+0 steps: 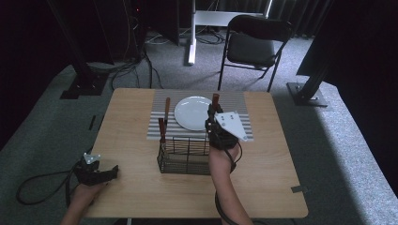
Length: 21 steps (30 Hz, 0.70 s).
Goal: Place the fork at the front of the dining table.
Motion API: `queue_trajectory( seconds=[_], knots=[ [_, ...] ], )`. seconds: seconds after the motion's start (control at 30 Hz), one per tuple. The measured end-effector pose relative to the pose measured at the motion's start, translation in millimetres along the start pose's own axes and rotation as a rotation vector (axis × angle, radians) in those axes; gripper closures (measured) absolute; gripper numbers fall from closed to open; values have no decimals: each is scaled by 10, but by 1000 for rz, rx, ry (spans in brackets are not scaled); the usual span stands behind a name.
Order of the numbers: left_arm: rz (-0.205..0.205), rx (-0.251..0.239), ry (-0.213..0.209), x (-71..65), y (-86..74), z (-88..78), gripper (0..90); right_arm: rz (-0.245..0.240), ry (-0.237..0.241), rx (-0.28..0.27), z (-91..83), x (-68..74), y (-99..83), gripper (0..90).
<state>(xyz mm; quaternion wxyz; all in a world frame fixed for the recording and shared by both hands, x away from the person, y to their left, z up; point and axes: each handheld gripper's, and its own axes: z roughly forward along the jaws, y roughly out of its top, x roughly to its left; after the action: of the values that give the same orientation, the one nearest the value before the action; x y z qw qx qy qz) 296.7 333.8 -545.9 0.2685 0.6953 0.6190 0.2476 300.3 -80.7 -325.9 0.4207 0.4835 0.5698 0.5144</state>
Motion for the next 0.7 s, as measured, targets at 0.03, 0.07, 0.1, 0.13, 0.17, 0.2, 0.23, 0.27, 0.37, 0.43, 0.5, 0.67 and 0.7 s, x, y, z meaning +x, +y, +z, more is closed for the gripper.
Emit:
queue_trajectory(
  seconds=[0.03,0.07,0.1,0.13,0.17,0.2,0.23,0.27,0.37,0.43,0.5,0.67,0.7],
  knots=[
    [0,0,0,0,0,0,0,6,5,0,16,-15,22,760],
    [0,-1,0,0,0,0,0,9,7,2,29,-22,37,761],
    [0,0,0,0,0,0,0,12,8,2,45,-31,56,761],
    [0,0,0,0,0,0,0,13,10,0,60,-42,76,760],
    [0,0,0,0,0,0,0,17,10,0,76,-51,96,761],
    [0,0,0,0,0,0,0,20,11,-1,91,-61,116,761],
    [0,0,0,0,0,0,0,19,8,-4,106,-69,134,760],
    [0,-1,0,0,0,0,0,17,5,-4,123,-78,151,760],
    [0,0,0,0,0,0,0,17,-3,-4,180,-114,197,761],
    [0,-1,0,0,0,1,0,21,-5,-5,214,-138,236,760],
    [0,-1,0,0,0,1,0,14,-12,-7,248,-152,280,760],
    [1,-1,1,0,0,1,0,-3,-12,-10,355,-194,378,760],
    [1,-1,1,1,0,1,0,-2,-11,-7,379,-203,394,760]
  ],
)
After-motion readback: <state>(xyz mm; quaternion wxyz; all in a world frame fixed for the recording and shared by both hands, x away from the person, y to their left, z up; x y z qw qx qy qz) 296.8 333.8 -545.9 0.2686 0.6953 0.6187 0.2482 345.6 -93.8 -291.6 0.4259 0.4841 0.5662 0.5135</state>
